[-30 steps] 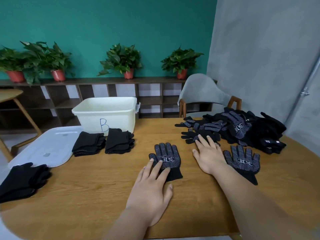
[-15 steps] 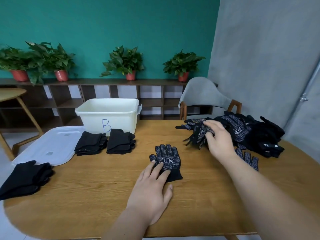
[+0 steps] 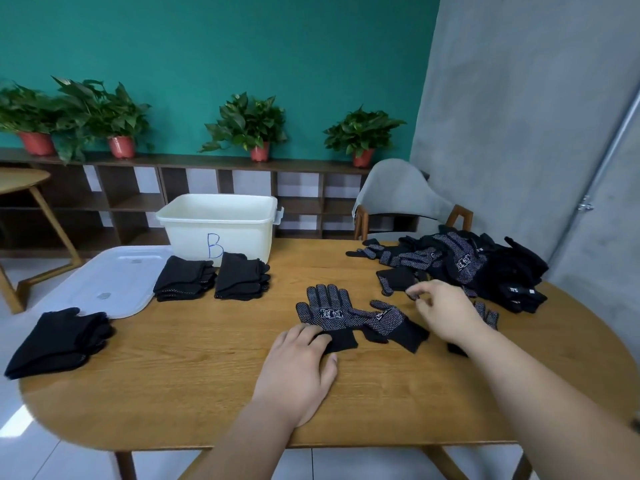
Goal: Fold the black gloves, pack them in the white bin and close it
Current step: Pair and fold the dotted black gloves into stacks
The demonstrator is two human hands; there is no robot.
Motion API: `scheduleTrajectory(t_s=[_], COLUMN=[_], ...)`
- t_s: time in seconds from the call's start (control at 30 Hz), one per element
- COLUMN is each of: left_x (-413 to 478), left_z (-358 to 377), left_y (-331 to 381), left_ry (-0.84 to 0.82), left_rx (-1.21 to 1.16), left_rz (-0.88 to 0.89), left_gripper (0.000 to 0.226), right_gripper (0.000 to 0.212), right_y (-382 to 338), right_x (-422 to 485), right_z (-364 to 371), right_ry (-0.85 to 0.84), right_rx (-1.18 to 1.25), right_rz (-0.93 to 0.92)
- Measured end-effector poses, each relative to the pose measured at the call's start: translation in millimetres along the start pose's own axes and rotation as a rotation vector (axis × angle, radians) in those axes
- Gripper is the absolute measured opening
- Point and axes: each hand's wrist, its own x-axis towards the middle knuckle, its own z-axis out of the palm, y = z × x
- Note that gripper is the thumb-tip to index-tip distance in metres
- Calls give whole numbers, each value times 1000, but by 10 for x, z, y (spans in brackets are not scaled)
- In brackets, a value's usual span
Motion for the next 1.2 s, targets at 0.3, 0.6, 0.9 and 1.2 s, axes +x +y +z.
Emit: scheduleTrajectory(t_s=[0.3, 0.6, 0.9, 1.2], left_x=[-27, -58, -88, -69], left_z=[8, -20, -16, -75], left_y=[17, 33, 17, 38], left_ry=[50, 47, 87, 77], left_rx=[52, 38, 60, 104], left_rz=[-74, -94, -94, -138], left_gripper=[54, 51, 46, 43], right_gripper=[44, 20, 25, 17], right_y=[39, -231, -756, -776], right_x=[-572, -701, -241, -352], right_z=[390, 345, -510, -458], right_ry=[-68, 75, 96, 437], right_rx=[-157, -13, 454, 284], right_rz=[-250, -332, -17, -306])
